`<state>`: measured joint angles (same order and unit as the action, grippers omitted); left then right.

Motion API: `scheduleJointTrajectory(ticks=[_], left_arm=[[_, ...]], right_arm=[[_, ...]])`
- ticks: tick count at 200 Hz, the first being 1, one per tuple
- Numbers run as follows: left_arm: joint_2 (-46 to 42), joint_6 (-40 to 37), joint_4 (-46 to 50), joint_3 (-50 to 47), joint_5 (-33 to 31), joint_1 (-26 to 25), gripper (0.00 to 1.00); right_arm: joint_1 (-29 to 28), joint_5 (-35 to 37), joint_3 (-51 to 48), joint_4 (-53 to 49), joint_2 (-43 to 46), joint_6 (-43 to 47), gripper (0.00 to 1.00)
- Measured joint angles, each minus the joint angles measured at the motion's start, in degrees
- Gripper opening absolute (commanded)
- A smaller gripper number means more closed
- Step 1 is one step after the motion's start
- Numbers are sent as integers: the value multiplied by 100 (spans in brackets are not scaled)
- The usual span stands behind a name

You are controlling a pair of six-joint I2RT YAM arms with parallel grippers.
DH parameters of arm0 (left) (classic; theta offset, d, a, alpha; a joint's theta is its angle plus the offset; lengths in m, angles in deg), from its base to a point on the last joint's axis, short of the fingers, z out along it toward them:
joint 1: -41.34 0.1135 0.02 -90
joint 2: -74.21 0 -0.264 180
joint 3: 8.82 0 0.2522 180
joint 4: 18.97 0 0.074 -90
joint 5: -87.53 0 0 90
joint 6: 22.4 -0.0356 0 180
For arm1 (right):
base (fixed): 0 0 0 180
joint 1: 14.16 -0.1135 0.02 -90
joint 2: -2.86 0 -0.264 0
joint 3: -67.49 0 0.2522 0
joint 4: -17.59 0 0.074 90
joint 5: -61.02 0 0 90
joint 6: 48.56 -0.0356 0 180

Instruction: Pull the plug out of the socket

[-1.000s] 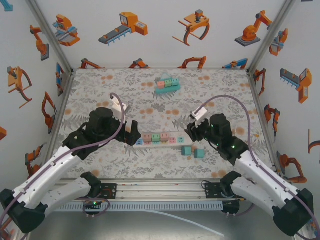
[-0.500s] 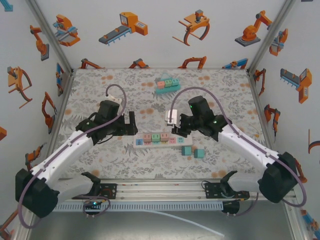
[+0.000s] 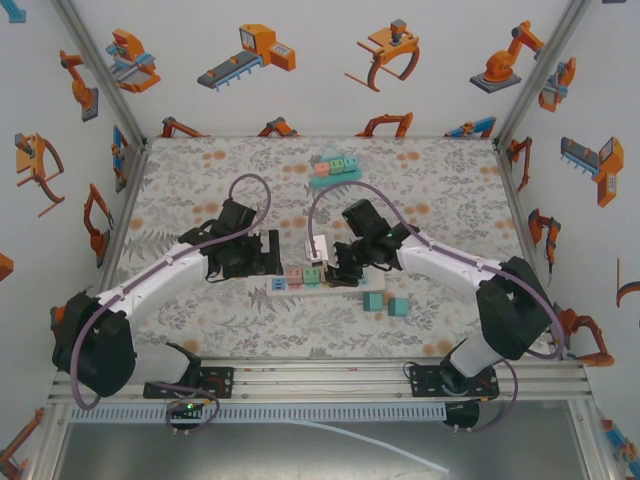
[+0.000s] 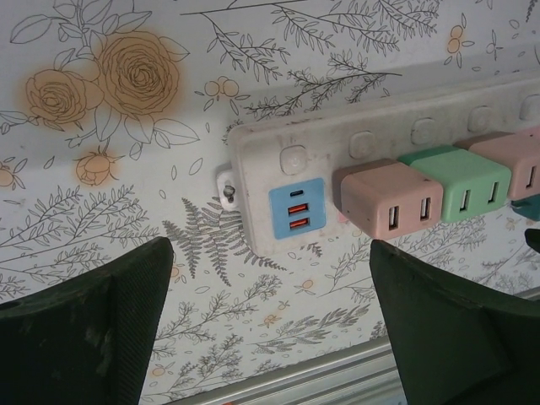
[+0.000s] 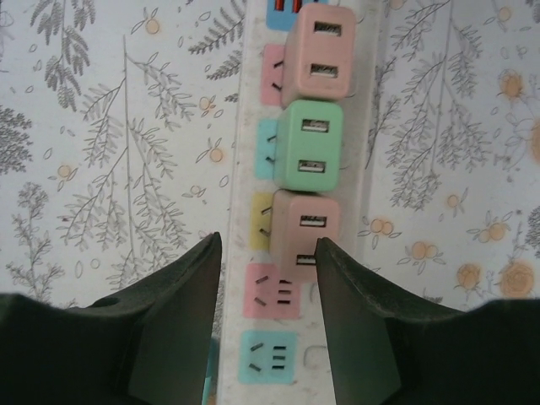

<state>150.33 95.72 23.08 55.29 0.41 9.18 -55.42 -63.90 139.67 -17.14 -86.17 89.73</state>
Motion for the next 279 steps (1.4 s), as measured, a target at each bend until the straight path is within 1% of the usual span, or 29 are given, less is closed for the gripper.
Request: scheduleJointTrajectory(ticks=[46,93,142,192,247,279], left_arm=[[380,-35,-28,-9,151,0,87],[706,-37,-24,-24,144,0,84],[1099,-33,46,-15,103,0,81],[1141,-33,50,28,105,-7,78],[1165,-24,92,57,103,-7,78],[1172,11,127,66,96,-7,78]], right_arm=[[-59,74,92,240,-304,2,47],[-101,417,76,267,-420,2,46],[-105,590,74,328,-501,-2,40],[-133,579,74,328,-557,-33,34],[-133,557,138,321,-595,-177,26],[-131,560,269,258,-664,-262,23]])
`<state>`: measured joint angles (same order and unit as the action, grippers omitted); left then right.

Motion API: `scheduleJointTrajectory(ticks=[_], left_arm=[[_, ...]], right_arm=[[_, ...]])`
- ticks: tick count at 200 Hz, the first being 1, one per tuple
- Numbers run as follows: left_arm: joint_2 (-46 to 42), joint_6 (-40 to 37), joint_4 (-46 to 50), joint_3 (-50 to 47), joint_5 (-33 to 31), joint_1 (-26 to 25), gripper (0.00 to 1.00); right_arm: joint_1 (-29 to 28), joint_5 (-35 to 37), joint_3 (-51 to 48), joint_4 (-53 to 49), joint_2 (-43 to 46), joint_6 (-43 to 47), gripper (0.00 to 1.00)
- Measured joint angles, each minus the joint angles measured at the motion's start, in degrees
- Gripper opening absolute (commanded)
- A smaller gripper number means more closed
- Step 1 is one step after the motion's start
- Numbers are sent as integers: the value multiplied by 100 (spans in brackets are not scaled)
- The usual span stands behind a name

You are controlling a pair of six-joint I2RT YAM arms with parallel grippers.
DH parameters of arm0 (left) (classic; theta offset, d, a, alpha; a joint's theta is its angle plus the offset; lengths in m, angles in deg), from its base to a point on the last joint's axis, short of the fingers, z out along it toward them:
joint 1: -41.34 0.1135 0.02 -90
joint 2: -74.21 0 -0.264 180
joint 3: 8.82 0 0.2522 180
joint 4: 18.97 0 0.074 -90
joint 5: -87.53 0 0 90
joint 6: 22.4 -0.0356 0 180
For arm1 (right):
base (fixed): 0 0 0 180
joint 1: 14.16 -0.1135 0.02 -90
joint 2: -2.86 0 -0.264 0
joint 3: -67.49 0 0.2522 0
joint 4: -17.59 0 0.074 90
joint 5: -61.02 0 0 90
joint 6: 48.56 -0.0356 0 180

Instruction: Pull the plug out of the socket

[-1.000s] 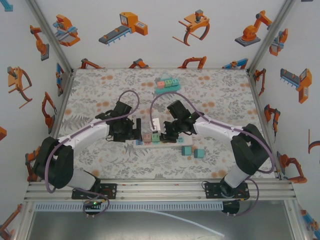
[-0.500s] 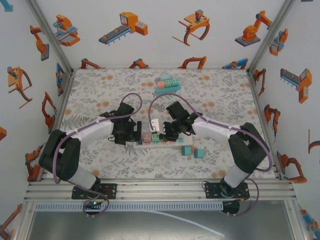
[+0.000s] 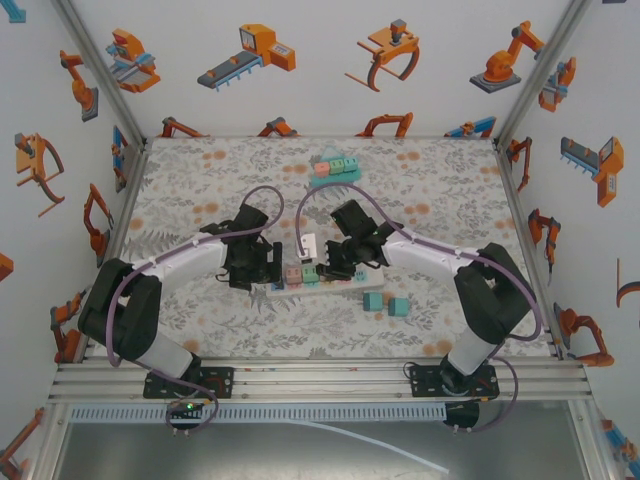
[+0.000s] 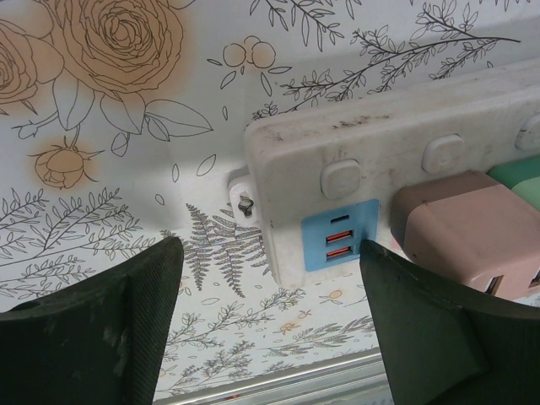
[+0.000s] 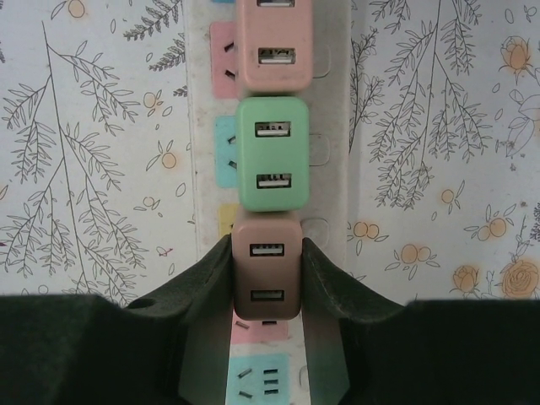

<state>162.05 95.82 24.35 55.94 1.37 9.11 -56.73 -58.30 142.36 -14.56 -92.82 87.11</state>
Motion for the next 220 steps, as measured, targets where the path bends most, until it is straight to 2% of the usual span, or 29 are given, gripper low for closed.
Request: scheduleJointTrajectory(ticks=[43,136,220], left_arm=[[0,2,83,28,-66,0,78],[-44,0,190,61,-234,-24,78],[-339,-186,448,369,-444,-35,79]], right_arm=[[37,-168,103,-63,-4,-221,17],[46,-304,166,-63,83,-420,17],[48,-221,164,-17,1322,-992,17]])
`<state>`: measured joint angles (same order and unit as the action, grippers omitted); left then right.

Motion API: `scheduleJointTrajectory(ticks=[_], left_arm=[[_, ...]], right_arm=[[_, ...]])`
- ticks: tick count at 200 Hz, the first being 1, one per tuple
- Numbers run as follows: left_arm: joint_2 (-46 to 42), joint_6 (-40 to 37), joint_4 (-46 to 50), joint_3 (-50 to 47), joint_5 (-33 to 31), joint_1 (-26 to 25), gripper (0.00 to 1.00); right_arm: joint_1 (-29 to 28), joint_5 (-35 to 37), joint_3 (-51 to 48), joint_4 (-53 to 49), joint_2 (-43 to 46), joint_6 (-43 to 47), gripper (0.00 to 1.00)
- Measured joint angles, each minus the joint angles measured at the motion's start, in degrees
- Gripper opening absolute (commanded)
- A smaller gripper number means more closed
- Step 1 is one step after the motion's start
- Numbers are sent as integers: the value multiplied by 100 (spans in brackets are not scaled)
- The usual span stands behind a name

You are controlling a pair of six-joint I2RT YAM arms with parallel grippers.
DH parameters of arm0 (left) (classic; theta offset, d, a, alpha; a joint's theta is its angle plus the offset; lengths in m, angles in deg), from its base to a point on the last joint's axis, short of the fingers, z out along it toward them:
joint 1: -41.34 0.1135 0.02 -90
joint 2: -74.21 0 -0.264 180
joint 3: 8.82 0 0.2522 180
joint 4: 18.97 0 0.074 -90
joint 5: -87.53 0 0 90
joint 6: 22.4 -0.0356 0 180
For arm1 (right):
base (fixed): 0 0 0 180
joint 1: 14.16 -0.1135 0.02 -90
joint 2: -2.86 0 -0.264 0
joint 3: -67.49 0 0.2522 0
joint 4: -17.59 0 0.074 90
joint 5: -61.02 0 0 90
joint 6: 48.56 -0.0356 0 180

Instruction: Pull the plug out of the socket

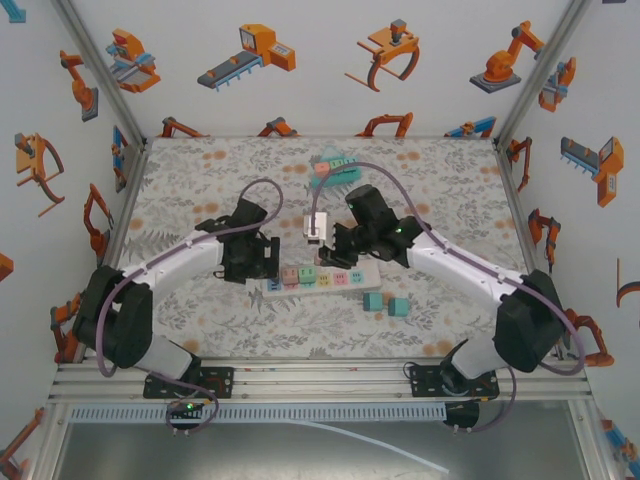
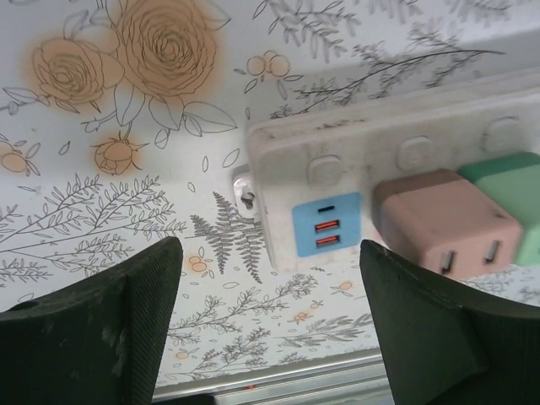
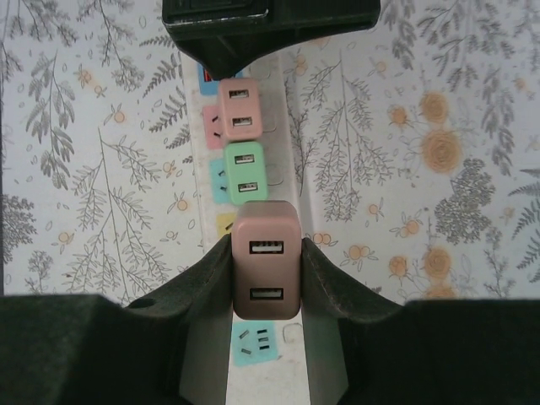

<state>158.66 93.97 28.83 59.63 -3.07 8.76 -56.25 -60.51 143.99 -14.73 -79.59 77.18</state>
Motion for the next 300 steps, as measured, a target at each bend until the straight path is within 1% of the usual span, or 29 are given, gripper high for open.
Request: scheduleJointTrajectory(ticks=[16,38,59,75,98,130,166,179,192,232,266,300], left_arm=[[-162,-85,50,186,13,4,79],[-466,-227,118,483,31,4,79],[-815,-358,177,699,87,11,79],[-1134,-468,173,767,236,28,81],[-1652,-651,105,769,682,42,86],[-2341,-1117,-260,675,1567,-2,92],[-2903,-2074,-181,614,2188,-262,100],[-3071,-2433,-7,614,2369,-352,97],[-3200,-2726,188,605,2527,-398,97],[-3410,-3289,684,431,2935,-516,97],[-3445,-3585,975,201,3049,-673,97],[-3434,-3773,1139,79,3067,-758,97]], right_arm=[[0,52,-13,33,260,-345,17],[0,140,-155,302,662,-1119,17],[0,356,-417,719,1064,-2170,16],[0,710,-706,1108,1397,-3119,15],[0,1233,-1062,1412,1816,-4260,15],[0,1923,-1556,1447,2422,-5556,14],[0,2194,-2168,1303,2988,-6754,13],[0,2205,-2382,1270,3093,-7047,13],[0,2218,-2544,1196,3145,-7252,13],[0,2221,-3106,1384,3136,-7744,14],[0,2221,-3560,1803,2756,-7925,14],[0,2192,-3829,2347,2240,-7976,16]])
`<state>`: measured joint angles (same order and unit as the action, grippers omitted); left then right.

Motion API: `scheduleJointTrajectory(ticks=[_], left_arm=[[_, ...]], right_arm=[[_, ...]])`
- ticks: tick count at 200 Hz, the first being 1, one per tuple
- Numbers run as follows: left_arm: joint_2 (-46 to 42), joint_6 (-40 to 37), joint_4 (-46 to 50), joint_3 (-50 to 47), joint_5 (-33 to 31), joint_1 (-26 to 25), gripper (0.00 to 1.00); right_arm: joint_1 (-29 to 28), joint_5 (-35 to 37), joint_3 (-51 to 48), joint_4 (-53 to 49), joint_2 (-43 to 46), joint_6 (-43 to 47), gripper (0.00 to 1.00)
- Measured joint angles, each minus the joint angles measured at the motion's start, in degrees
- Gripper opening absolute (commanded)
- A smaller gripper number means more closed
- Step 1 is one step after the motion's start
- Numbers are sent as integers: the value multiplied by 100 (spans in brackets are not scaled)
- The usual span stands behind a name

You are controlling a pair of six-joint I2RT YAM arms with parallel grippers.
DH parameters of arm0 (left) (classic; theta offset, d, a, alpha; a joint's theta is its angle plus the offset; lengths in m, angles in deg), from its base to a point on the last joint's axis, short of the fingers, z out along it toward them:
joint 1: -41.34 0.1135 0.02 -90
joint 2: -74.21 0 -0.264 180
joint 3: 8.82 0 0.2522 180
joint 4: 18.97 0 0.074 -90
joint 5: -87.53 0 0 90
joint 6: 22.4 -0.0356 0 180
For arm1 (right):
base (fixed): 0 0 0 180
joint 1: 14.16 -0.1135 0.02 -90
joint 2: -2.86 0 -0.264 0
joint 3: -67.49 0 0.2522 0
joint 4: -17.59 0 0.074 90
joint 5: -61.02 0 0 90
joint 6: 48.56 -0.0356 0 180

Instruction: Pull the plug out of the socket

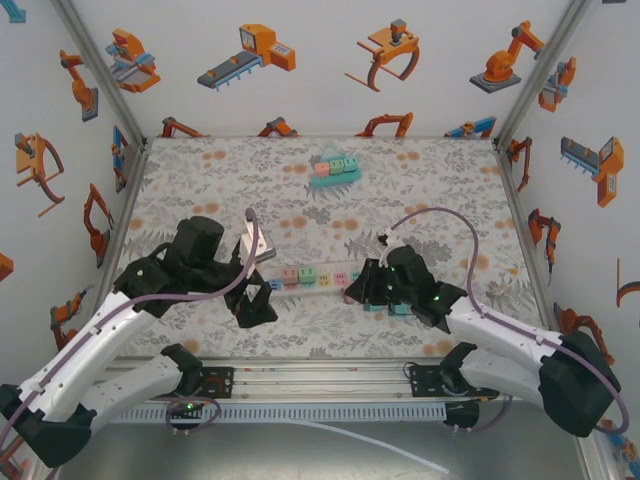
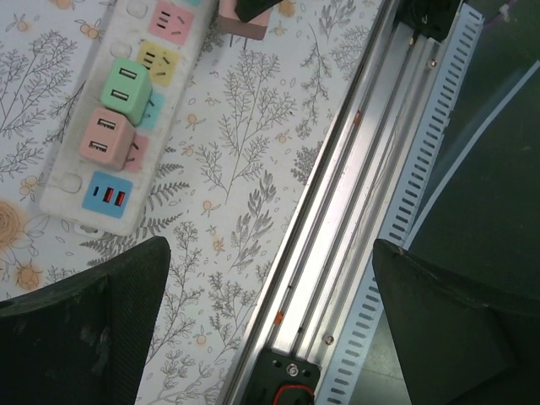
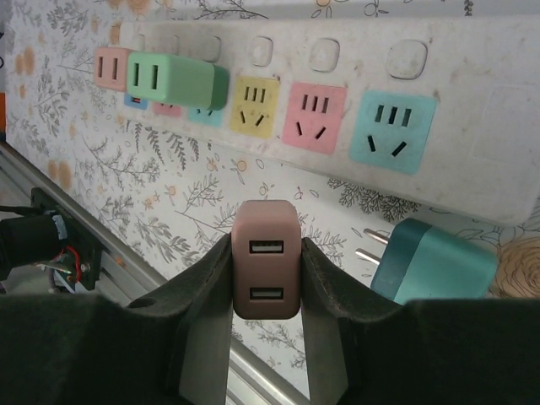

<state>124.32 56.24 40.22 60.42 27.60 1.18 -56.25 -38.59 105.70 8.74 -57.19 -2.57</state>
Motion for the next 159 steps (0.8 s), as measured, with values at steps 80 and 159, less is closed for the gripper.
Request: scheduleJointTrajectory(ticks=[80,159], left_arm=[[254,-133,-17,-13,-28,-33,97],[98,-72,-153,-162,-179,-70,97]], right_arm=[[2,-221,-50,833,-1283,7,26],[2,-254,57,796,-1381,9,44]])
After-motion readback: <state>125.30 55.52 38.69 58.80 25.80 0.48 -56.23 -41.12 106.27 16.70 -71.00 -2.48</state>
